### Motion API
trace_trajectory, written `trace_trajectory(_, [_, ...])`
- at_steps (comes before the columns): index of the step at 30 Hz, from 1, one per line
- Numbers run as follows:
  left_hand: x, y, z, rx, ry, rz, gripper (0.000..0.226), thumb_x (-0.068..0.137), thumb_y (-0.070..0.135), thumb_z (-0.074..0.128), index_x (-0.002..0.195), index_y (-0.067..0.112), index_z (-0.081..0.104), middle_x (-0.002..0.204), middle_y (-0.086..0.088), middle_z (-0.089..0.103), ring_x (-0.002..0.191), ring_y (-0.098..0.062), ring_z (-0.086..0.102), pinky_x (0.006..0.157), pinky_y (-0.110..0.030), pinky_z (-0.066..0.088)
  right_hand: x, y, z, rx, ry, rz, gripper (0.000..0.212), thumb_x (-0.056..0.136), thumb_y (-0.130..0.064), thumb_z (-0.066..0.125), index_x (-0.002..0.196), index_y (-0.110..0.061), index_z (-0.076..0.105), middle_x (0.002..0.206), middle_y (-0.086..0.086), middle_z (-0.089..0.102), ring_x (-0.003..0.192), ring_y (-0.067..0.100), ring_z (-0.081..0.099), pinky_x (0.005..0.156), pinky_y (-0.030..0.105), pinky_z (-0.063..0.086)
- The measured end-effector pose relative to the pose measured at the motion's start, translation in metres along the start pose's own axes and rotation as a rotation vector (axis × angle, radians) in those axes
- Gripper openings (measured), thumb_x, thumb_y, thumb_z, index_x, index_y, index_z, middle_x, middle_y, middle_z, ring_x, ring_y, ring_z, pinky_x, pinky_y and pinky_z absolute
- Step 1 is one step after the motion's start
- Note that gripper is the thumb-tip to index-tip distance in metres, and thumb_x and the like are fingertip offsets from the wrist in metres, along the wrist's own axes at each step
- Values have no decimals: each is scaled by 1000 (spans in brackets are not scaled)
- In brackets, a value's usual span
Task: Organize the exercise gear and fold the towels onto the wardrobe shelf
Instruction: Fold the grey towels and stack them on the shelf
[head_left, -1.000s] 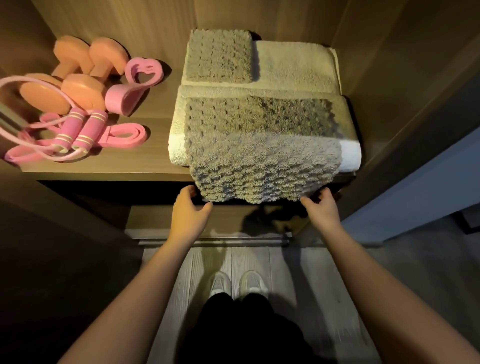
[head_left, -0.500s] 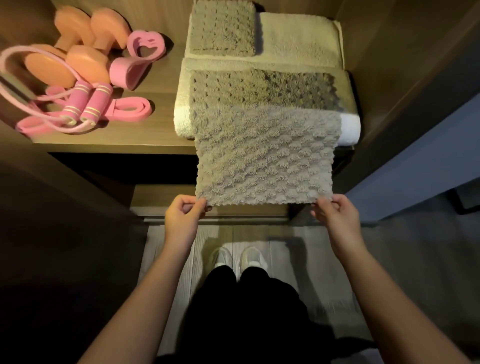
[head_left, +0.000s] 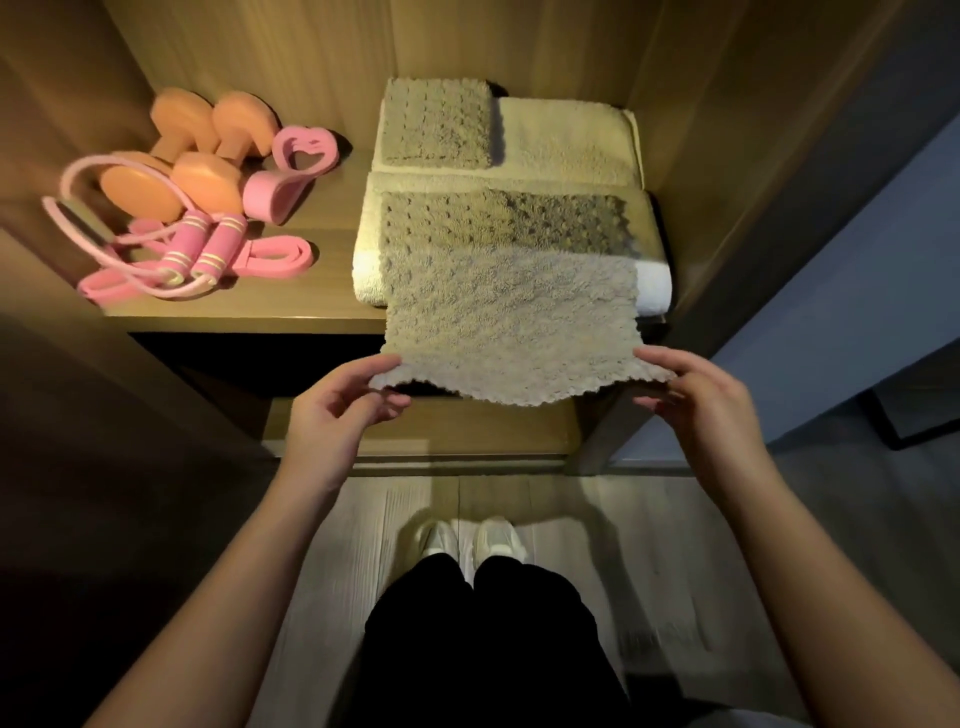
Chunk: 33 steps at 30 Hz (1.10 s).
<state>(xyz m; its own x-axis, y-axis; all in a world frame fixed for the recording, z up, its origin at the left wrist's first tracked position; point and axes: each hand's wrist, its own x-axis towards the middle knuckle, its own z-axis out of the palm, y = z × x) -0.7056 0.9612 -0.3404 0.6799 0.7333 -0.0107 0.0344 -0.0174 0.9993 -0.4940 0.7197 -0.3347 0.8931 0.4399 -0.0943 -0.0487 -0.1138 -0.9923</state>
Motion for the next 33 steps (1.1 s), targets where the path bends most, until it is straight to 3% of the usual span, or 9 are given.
trace_trajectory(5, [36, 20, -3, 157, 36, 42, 28, 92, -5, 56, 108, 15, 69, 85, -8, 71, 77, -5, 71, 80, -18, 55, 28, -26, 4, -198, -8, -100, 42, 87, 8, 58, 95, -31, 71, 107, -9, 69, 90, -1, 66, 74, 12, 52])
trace_trajectory(10, [75, 29, -1, 248, 87, 93, 13, 93, 24, 63, 81, 28, 69, 63, 11, 67, 56, -1, 58, 56, -12, 47, 59, -38, 16, -298, 97, -196, 15, 93, -14, 62, 85, -26, 67, 80, -5, 69, 72, 0, 63, 72, 22, 49])
trace_trajectory(12, [91, 33, 1, 343, 132, 155, 19, 92, 30, 64, 73, 29, 66, 66, 7, 65, 59, -3, 55, 59, -19, 46, 71, -40, 19, -429, 176, -265, 7, 93, -23, 62, 87, -25, 66, 89, -2, 64, 80, 6, 59, 74, 25, 44])
trace_trajectory(15, [115, 39, 9, 379, 162, 214, 21, 94, 25, 61, 73, 20, 63, 60, 4, 65, 54, 0, 59, 53, -9, 40, 91, -46, 30, -504, 212, -328, 10, 96, -26, 57, 95, -19, 64, 100, -1, 55, 89, 11, 53, 76, 23, 35])
trace_trajectory(19, [155, 43, 19, 445, 248, 243, 16, 94, 25, 59, 85, 13, 62, 67, 8, 62, 57, 7, 56, 52, -8, 38, 125, -54, 46, -507, 241, -292, 21, 97, -25, 52, 80, -15, 56, 82, 3, 55, 74, 16, 49, 67, 30, 33])
trace_trajectory(23, [194, 43, 28, 514, 320, 223, 5, 92, 20, 62, 88, 18, 58, 74, 18, 56, 65, 4, 51, 63, -16, 35, 160, -58, 55, -436, 282, -166, 30, 98, -30, 54, 116, -8, 61, 78, 3, 58, 71, 22, 53, 68, 34, 42])
trace_trajectory(26, [213, 34, 30, 650, 266, 245, 6, 91, 15, 59, 85, 18, 57, 74, 8, 56, 67, -9, 50, 63, -20, 32, 184, -56, 59, -609, 224, -142, 25, 98, -31, 54, 99, -7, 60, 79, 3, 54, 75, 24, 51, 64, 33, 40])
trace_trajectory(29, [226, 27, 27, 851, 134, 250, 3, 92, 16, 60, 89, 14, 59, 94, -3, 53, 77, -20, 48, 71, -27, 34, 201, -53, 62, -775, 143, -75, 25, 97, -31, 53, 77, -15, 51, 73, 2, 52, 71, 25, 50, 57, 31, 36])
trace_trajectory(33, [230, 30, 21, 957, 9, 346, 10, 90, 13, 63, 85, 13, 54, 98, -6, 46, 75, -21, 45, 69, -29, 34, 211, -50, 65, -823, 114, -115, 15, 95, -24, 54, 91, -10, 60, 97, 7, 61, 87, 25, 57, 75, 30, 45])
